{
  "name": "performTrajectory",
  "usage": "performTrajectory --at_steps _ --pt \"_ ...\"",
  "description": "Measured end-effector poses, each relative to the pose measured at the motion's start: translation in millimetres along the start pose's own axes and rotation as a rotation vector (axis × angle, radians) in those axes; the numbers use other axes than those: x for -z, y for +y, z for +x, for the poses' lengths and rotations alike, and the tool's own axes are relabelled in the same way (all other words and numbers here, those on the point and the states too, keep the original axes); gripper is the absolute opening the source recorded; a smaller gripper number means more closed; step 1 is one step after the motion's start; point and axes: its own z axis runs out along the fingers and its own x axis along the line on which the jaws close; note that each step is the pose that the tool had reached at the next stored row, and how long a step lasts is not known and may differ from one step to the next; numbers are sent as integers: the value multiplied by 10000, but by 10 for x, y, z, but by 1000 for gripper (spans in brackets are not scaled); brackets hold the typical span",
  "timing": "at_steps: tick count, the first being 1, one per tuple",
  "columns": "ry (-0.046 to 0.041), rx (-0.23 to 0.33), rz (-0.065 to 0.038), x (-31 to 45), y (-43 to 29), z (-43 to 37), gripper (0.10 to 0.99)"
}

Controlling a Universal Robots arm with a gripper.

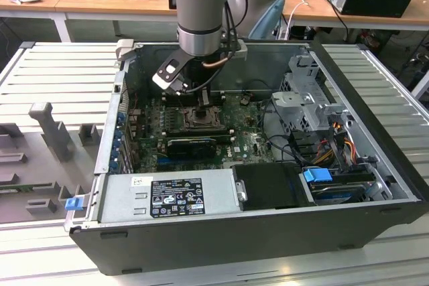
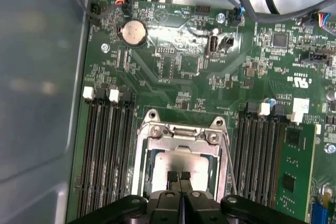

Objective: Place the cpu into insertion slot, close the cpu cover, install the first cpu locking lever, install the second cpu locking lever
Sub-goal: 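Close the cpu cover, then install the first cpu locking lever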

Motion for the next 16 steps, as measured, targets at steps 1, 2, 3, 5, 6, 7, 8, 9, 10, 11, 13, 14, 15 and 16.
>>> performTrajectory --at_steps 1,2,3,5,6,7,8,9,10,11,13,14,15,16 --pt "0 -1 0 0 6 0 106" --pt "1 -1 1 -1 13 -1 106" --pt "0 -2 1 -1 18 -1 106" --pt "0 0 1 1 20 -1 106" --pt "0 0 2 12 20 -1 106" --pt "0 -1 2 21 20 -1 106" --pt "-1 -1 2 31 21 -1 106" --pt "0 -1 1 39 21 0 106" --pt "0 -1 1 48 22 0 106" --pt "0 -1 1 57 22 0 106" --pt "2 -1 -1 67 23 1 106" --pt "1 -1 0 74 23 1 106" --pt "1 -1 1 76 23 1 106" --pt "0 0 1 77 23 1 106"
